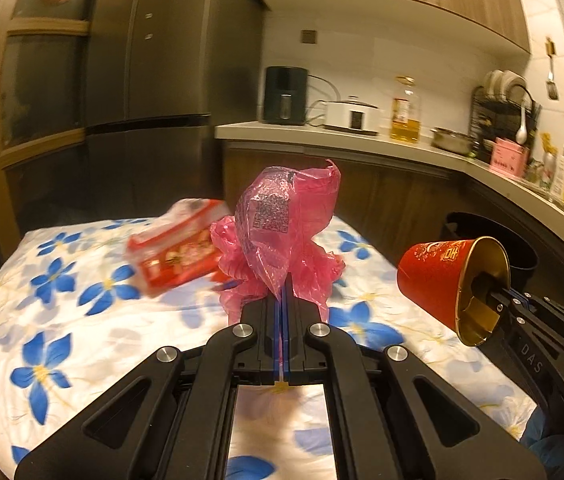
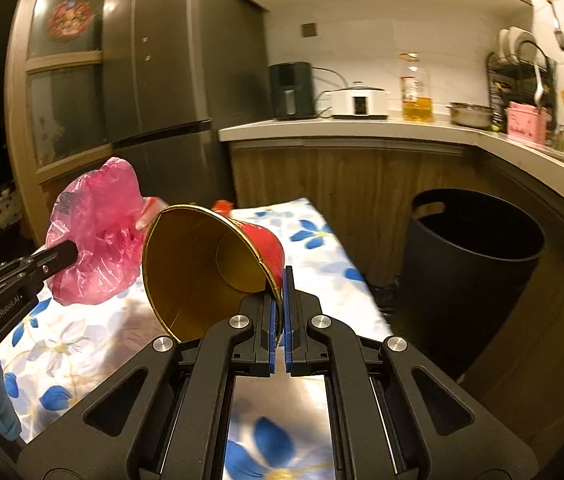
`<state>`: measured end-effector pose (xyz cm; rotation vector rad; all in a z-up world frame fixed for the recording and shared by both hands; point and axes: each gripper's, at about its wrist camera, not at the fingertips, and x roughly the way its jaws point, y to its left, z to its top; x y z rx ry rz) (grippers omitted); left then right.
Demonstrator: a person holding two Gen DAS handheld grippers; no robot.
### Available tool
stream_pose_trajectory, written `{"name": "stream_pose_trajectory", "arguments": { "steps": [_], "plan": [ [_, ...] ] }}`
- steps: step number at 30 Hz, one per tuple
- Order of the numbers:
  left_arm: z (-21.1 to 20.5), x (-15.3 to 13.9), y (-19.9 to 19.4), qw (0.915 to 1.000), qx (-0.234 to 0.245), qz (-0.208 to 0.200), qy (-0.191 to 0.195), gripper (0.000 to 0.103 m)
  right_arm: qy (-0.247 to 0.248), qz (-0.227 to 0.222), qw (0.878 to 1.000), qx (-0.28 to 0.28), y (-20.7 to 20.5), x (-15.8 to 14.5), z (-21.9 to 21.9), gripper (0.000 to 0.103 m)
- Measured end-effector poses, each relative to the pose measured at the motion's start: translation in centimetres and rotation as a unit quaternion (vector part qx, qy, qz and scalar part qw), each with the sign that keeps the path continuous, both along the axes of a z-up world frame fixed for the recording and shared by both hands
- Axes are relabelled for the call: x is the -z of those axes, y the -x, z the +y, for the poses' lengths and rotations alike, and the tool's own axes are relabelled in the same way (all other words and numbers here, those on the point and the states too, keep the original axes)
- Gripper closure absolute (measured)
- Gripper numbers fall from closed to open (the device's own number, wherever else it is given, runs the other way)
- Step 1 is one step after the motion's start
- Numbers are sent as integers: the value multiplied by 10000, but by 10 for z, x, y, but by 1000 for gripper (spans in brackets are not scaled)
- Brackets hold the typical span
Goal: Collect trash
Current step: 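Carry the pink bag and red cup over the bin and open both tools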
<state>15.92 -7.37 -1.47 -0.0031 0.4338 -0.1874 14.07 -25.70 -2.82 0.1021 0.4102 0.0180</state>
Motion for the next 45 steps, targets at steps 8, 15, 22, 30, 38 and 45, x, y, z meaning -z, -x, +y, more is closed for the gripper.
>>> {"name": "stream_pose_trajectory", "arguments": {
  "steps": [8, 15, 22, 30, 38, 45],
  "plan": [
    [-66, -7, -10, 9980, 603, -109, -134, 103, -57, -75, 9982, 597, 7, -6, -57, 100],
    [-135, -16, -25, 9919, 1232, -248, -177, 103, -88, -138, 9910, 1329, 8, -15, -120, 100],
    [-196, -25, -46, 9846, 1703, -387, -90, 103, -183, -179, 9816, 1892, -3, -24, -177, 100],
    [-247, -15, -75, 9793, 2011, -220, -56, 103, -234, -64, 9772, 2110, -25, -24, -211, 100],
    [-270, -5, -92, 9758, 2186, -62, -56, 103, -276, 91, 9755, 2181, -45, -14, -231, 100],
    [-280, 3, -101, 9743, 2251, 29, -109, 102, -345, 159, 9751, 2183, -54, -8, -240, 99]
  ]
}}
